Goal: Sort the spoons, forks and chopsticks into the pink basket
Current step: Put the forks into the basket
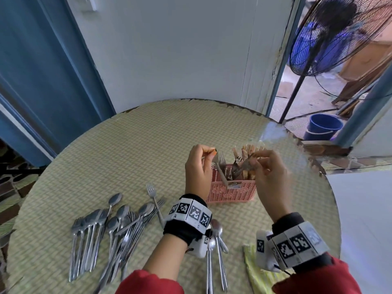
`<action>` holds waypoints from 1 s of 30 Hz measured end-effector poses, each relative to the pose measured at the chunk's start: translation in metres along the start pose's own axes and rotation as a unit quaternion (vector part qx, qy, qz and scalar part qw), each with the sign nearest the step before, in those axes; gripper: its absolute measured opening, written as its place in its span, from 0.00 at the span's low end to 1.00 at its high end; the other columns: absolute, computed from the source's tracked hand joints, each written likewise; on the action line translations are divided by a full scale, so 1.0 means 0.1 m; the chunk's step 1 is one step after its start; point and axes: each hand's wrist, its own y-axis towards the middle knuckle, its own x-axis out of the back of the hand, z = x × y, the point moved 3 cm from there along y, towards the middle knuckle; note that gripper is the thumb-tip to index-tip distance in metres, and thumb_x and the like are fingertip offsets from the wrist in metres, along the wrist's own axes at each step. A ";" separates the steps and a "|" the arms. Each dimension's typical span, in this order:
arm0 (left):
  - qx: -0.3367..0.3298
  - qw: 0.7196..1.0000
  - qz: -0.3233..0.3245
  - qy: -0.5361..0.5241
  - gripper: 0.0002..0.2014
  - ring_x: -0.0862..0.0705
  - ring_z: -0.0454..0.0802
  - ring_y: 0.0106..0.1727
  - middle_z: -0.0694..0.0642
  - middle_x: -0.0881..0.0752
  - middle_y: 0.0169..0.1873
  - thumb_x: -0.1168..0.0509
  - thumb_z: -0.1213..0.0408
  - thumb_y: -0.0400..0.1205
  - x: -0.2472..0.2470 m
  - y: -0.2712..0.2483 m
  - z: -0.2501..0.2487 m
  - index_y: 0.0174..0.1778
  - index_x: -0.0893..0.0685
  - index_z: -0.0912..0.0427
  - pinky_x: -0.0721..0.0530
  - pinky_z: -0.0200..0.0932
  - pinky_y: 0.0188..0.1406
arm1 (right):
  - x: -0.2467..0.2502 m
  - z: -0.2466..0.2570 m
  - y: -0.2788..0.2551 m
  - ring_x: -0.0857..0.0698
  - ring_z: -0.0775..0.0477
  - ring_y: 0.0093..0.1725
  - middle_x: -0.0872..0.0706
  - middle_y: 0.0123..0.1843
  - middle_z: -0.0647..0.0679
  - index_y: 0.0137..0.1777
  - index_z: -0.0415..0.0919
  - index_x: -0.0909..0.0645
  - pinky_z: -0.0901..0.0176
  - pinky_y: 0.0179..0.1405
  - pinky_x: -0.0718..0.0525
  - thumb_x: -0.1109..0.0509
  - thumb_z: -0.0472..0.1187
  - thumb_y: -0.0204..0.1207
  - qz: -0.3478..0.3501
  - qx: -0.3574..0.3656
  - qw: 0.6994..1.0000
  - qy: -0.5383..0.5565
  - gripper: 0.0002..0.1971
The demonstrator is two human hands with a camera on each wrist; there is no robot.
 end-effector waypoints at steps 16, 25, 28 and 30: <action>-0.106 0.992 -0.041 0.045 0.04 0.20 0.40 0.48 0.57 0.17 0.43 0.39 0.77 0.81 -0.08 -0.05 -0.22 0.47 0.21 0.66 0.22 0.27 0.52 | -0.13 -0.07 0.10 0.19 0.64 0.41 0.14 0.47 0.49 0.55 0.37 0.15 0.81 0.44 0.22 0.34 0.28 0.77 0.053 0.030 0.997 -0.056 0.10; 0.105 0.992 0.069 0.012 0.09 0.17 0.38 0.53 0.48 0.15 0.52 0.43 0.63 0.85 -0.22 -0.21 0.21 0.55 0.18 0.58 0.20 0.32 0.53 | -0.23 -0.17 0.07 0.16 0.52 0.50 0.12 0.54 0.45 0.64 0.35 0.19 0.62 0.55 0.17 0.36 0.29 0.78 0.113 0.015 0.988 -0.105 0.15; 0.159 0.978 0.136 -0.009 0.17 0.27 0.29 0.66 0.38 0.24 0.64 0.47 0.58 0.87 -0.23 -0.29 0.20 0.70 0.24 0.53 0.30 0.22 0.64 | -0.19 -0.16 0.01 0.18 0.57 0.43 0.13 0.50 0.48 0.58 0.38 0.17 0.74 0.45 0.21 0.36 0.29 0.77 0.098 0.017 0.991 -0.087 0.13; 0.164 0.977 0.136 -0.012 0.18 0.29 0.29 0.69 0.38 0.25 0.66 0.47 0.57 0.87 -0.19 -0.34 0.18 0.72 0.26 0.53 0.32 0.25 0.68 | -0.20 -0.10 -0.05 0.19 0.60 0.40 0.14 0.46 0.52 0.52 0.43 0.17 0.72 0.40 0.19 0.36 0.29 0.77 0.096 0.024 0.993 -0.057 0.11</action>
